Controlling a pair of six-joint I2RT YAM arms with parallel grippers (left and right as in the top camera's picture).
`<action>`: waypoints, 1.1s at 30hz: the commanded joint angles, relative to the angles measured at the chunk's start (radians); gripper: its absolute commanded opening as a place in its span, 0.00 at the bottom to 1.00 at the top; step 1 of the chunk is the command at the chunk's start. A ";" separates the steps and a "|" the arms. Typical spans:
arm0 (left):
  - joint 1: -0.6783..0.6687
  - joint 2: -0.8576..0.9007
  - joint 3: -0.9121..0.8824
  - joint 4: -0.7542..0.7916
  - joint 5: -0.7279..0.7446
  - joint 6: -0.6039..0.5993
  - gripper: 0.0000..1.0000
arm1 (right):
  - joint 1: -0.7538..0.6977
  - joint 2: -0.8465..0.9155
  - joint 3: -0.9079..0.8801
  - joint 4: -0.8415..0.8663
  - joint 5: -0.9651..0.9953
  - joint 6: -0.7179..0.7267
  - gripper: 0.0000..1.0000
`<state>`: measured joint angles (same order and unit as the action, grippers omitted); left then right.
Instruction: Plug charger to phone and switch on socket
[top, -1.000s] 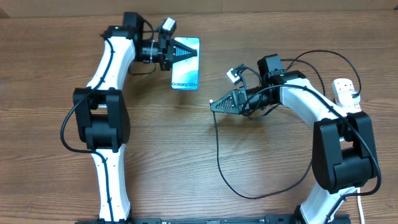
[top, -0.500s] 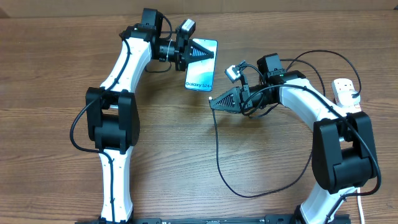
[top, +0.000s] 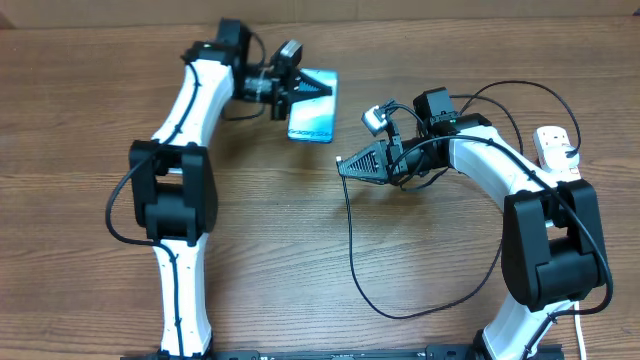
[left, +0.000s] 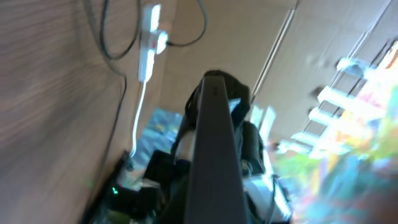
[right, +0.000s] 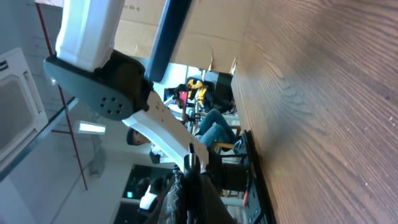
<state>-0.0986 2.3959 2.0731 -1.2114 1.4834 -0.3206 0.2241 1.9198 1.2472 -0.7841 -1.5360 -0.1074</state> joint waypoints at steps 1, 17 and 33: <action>0.080 -0.052 0.010 -0.211 0.087 0.414 0.04 | 0.003 -0.029 0.007 -0.015 -0.006 0.006 0.04; 0.068 -0.063 0.006 -0.364 0.096 0.586 0.04 | 0.003 -0.029 0.007 -0.060 0.024 0.006 0.04; -0.015 -0.063 0.006 0.227 -0.157 -0.135 0.04 | 0.003 -0.029 0.007 -0.060 0.040 0.006 0.04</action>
<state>-0.0822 2.3886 2.0716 -1.0321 1.3624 -0.2459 0.2241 1.9198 1.2472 -0.8455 -1.4918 -0.1040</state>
